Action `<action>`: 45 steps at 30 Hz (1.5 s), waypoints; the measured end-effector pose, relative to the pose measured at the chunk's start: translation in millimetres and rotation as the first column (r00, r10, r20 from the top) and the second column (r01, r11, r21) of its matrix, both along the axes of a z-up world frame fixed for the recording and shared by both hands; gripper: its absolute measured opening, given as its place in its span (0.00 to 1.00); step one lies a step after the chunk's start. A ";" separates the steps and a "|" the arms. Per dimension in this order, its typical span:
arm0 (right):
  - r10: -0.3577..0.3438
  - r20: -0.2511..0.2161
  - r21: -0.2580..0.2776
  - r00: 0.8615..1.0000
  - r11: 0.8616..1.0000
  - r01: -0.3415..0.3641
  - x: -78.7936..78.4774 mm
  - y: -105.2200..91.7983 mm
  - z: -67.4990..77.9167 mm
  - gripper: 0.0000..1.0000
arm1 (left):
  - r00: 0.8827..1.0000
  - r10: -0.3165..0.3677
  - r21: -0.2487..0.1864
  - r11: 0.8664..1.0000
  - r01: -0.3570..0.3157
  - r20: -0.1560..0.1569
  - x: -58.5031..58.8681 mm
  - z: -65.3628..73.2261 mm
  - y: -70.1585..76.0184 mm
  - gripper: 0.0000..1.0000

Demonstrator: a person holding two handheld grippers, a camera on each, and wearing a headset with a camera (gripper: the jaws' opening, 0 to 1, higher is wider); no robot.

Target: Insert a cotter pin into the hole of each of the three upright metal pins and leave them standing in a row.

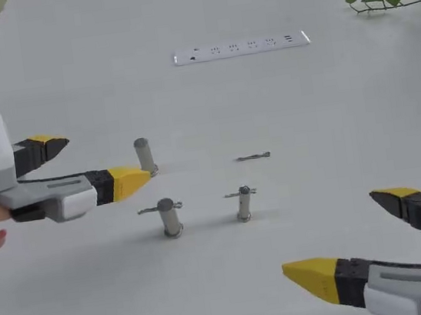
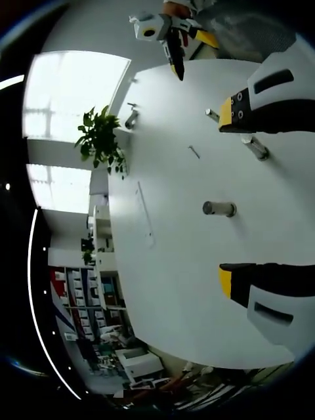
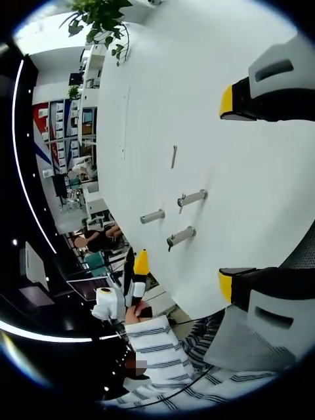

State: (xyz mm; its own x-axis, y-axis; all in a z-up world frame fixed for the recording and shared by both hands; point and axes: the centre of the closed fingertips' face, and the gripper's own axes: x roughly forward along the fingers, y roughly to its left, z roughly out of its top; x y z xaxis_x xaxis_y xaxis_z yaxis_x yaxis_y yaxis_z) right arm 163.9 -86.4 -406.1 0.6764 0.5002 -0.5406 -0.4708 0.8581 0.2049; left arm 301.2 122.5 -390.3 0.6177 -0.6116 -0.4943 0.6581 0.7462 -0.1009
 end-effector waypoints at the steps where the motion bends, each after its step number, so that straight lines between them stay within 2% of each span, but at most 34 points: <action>1: -0.002 -0.001 0.000 1.000 1.000 0.002 0.1 -0.4 -0.1 0.91 | 1.000 0.000 0.001 1.000 0.000 -0.001 2.6 -1.0 -0.4 0.79; 7: -0.009 -0.007 -0.003 1.000 1.000 0.009 -1.0 -1.7 -1.3 0.91 | 1.000 0.006 0.003 1.000 -0.006 -0.003 18.9 -10.0 -3.2 0.75; 11: -0.011 -0.011 -0.007 1.000 1.000 0.011 -1.2 -2.4 -2.0 0.91 | 1.000 -0.004 0.009 1.000 0.004 -0.012 25.4 -18.9 -7.6 0.73; 24: -0.004 -0.024 -0.010 1.000 1.000 0.003 -2.8 0.3 -3.5 0.90 | 0.996 -0.063 0.027 0.998 0.065 -0.059 32.0 -47.8 -26.7 0.60; 28: -0.002 -0.028 -0.011 1.000 1.000 0.002 -3.7 0.7 -3.8 0.90 | 0.992 -0.099 0.032 0.994 0.102 -0.073 30.7 -55.3 -32.9 0.55; 34: 0.006 -0.035 -0.013 0.999 1.000 -0.007 -4.4 2.2 -5.1 0.89 | 0.992 -0.104 0.043 0.993 0.107 -0.076 37.1 -65.2 -34.1 0.44; 38: 0.008 -0.036 -0.022 0.999 1.000 -0.008 -3.6 0.5 -4.8 0.89 | 0.994 -0.084 0.058 0.994 0.088 -0.065 42.9 -68.6 -32.3 0.39; 45: 0.003 -0.036 -0.026 0.999 1.000 -0.004 -2.0 -1.3 -4.2 0.88 | 0.993 -0.090 0.053 0.994 0.094 -0.071 43.4 -75.4 -38.3 0.27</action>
State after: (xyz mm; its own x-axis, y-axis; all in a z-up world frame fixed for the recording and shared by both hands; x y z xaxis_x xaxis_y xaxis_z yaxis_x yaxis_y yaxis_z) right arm 161.9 -87.8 -410.3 0.6547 0.4877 -0.5775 -0.4667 0.8618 0.1988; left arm 344.7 84.2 -465.7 0.5234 -0.6342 -0.5691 0.7172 0.6885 -0.1077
